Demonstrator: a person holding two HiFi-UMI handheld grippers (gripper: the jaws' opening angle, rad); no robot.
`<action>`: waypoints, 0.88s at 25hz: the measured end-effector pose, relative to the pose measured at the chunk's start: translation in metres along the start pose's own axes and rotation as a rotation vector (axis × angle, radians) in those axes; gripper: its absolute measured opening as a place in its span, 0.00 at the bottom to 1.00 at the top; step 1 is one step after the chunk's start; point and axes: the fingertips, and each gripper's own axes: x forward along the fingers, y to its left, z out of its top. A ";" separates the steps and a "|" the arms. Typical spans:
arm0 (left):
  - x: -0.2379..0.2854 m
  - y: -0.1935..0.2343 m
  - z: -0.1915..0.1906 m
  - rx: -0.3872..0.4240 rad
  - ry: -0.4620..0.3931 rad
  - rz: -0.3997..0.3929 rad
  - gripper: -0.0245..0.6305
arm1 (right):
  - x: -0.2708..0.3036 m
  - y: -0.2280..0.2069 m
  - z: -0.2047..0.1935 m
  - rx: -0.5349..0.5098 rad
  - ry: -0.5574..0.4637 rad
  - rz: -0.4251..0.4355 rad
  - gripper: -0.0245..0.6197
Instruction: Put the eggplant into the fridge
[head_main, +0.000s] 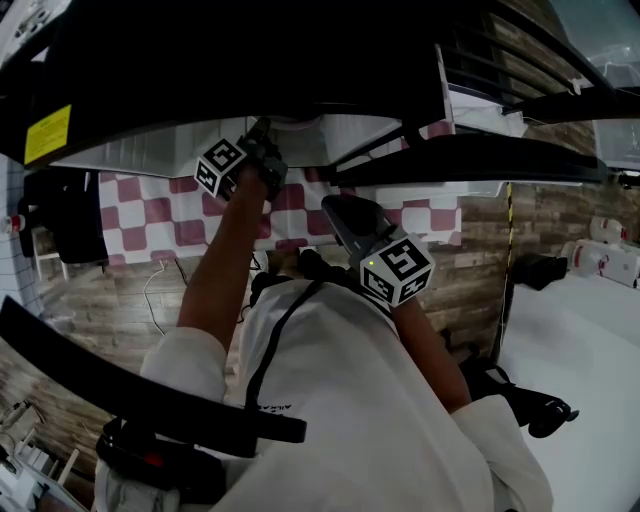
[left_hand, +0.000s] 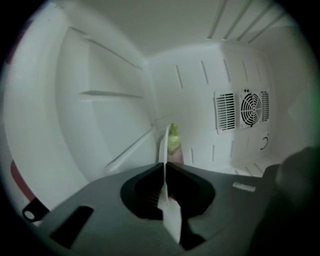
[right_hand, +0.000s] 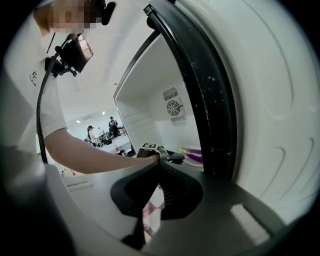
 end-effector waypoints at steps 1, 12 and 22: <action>0.001 0.001 0.000 -0.001 0.000 0.005 0.07 | 0.000 -0.001 0.000 0.001 0.000 -0.001 0.05; 0.005 0.005 -0.002 -0.011 0.017 0.063 0.07 | -0.004 -0.008 -0.001 0.012 -0.003 -0.001 0.05; 0.007 -0.002 -0.002 0.008 0.043 0.066 0.23 | -0.007 -0.009 0.004 0.026 -0.027 -0.016 0.05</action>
